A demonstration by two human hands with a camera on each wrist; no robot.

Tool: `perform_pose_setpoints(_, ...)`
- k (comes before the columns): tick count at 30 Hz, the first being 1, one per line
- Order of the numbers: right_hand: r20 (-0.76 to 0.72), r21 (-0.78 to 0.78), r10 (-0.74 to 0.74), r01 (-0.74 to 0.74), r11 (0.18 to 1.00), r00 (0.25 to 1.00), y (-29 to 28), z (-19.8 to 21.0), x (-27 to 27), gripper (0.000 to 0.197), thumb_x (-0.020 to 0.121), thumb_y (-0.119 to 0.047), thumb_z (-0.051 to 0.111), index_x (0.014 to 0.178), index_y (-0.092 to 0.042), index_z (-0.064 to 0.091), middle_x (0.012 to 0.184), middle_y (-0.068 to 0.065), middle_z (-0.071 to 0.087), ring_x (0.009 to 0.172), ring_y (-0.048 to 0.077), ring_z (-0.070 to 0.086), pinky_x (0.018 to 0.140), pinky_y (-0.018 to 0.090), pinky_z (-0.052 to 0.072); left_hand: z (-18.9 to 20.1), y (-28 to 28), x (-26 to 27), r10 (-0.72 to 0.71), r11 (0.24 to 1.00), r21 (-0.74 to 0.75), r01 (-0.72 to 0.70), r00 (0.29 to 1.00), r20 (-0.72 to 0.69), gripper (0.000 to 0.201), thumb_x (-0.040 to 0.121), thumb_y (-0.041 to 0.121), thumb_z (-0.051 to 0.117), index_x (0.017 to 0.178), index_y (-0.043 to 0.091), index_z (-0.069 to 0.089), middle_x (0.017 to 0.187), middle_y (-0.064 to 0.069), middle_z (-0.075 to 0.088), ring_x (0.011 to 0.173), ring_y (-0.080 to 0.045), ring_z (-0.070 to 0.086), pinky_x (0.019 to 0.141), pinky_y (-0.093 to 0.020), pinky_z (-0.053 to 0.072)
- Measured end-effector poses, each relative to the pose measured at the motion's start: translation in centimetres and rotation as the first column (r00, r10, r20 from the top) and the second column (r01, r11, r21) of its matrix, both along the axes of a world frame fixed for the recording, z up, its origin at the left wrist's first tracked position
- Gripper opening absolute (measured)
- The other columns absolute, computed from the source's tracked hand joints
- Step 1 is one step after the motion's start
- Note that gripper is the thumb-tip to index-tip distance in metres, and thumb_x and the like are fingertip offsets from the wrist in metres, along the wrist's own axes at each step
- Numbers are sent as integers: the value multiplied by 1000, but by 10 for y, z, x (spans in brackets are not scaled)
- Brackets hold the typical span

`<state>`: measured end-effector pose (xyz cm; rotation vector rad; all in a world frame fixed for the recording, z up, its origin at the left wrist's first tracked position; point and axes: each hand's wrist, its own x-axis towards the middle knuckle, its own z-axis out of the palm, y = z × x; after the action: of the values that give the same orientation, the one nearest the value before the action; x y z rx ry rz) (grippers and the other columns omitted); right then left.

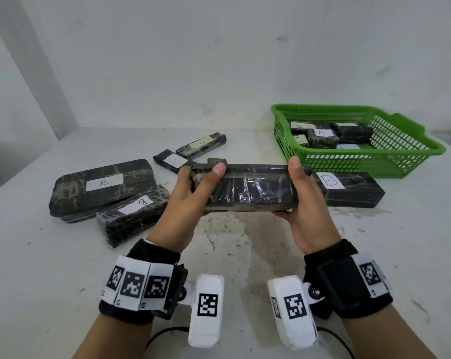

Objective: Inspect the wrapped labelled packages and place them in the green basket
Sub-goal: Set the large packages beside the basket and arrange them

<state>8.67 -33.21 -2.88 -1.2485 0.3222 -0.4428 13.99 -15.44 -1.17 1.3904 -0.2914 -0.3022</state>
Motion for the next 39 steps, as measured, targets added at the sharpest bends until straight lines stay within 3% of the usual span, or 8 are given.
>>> perform_pose_setpoints(8, -78, 26, 38, -36, 999, 996, -2, 0, -2, 125, 53, -83, 72, 153, -22, 29, 143, 1, 56, 129, 20, 55, 108, 53, 41, -1, -5, 0, 35, 999, 20, -34, 998, -47, 82, 60, 63, 74, 124, 18, 53, 116, -4, 71, 104, -18, 70, 94, -46, 53)
perform_pose_setpoints(13, -48, -5, 0, -1, 1000, 999, 1, 2, -4, 129, 47, -70, 85, 151, -15, 32, 134, 3, 62, 118, 18, 64, 105, 53, 46, -3, -3, 2, 36, 999, 5, -36, 998, -51, 100, 62, 66, 80, 142, 18, 42, 133, -4, 64, 119, -20, 63, 99, -48, 51)
perform_pose_setpoints(16, -41, -1, -5, 5, 1000, 999, -1, 4, -4, 100, 55, -56, 81, 139, -15, 48, 118, 3, 72, 104, 18, 71, 97, 50, 53, -2, -4, -1, -19, 999, 50, 22, 998, -61, 110, 58, 66, 82, 145, 18, 34, 135, -1, 61, 115, -12, 65, 99, -46, 51)
perform_pose_setpoints(20, -8, 12, 16, -16, 1000, 1000, -2, 5, -5, 84, 57, -51, 77, 130, -14, 56, 108, 3, 75, 95, 18, 73, 79, 38, 57, -3, -4, -2, -35, 997, 66, 38, 999, -40, 75, 66, 38, 76, 129, 13, 43, 115, 1, 69, 95, -9, 72, 79, -31, 55)
perform_pose_setpoints(26, 40, 3, 61, -61, 998, 997, 2, 5, -7, 61, 72, -41, 79, 121, -15, 56, 110, 2, 73, 96, 14, 72, 75, 29, 57, -8, 0, 6, -16, 999, 32, 17, 999, -37, 94, 58, 50, 83, 139, 27, 42, 129, 3, 65, 107, -12, 69, 97, -48, 51)
perform_pose_setpoints(30, 81, -29, 39, -37, 999, 996, 5, 4, -8, 55, 67, -26, 79, 117, -18, 58, 101, -3, 75, 95, 15, 73, 83, 34, 56, -6, 2, 5, -18, 999, 40, 19, 999, -40, 96, 52, 58, 84, 133, 27, 43, 125, 6, 67, 109, -12, 68, 99, -50, 50)
perform_pose_setpoints(35, 63, -35, 92, -90, 995, 994, 4, 4, -8, 62, 64, -29, 78, 121, -19, 57, 95, -8, 76, 89, 9, 73, 87, 36, 56, -6, -1, 4, -5, 1000, 31, 6, 999, -41, 77, 61, 29, 84, 128, 19, 46, 110, 4, 71, 85, -5, 73, 73, -31, 56)
perform_pose_setpoints(39, 7, -81, 141, -140, 987, 990, 8, 3, -9, 82, 55, -39, 90, 125, -23, 51, 110, -5, 72, 97, 9, 71, 95, 36, 54, -6, 1, 8, 18, 999, 41, -16, 999, -50, 82, 55, 31, 91, 124, 21, 49, 103, 6, 74, 88, -9, 73, 86, -44, 55)
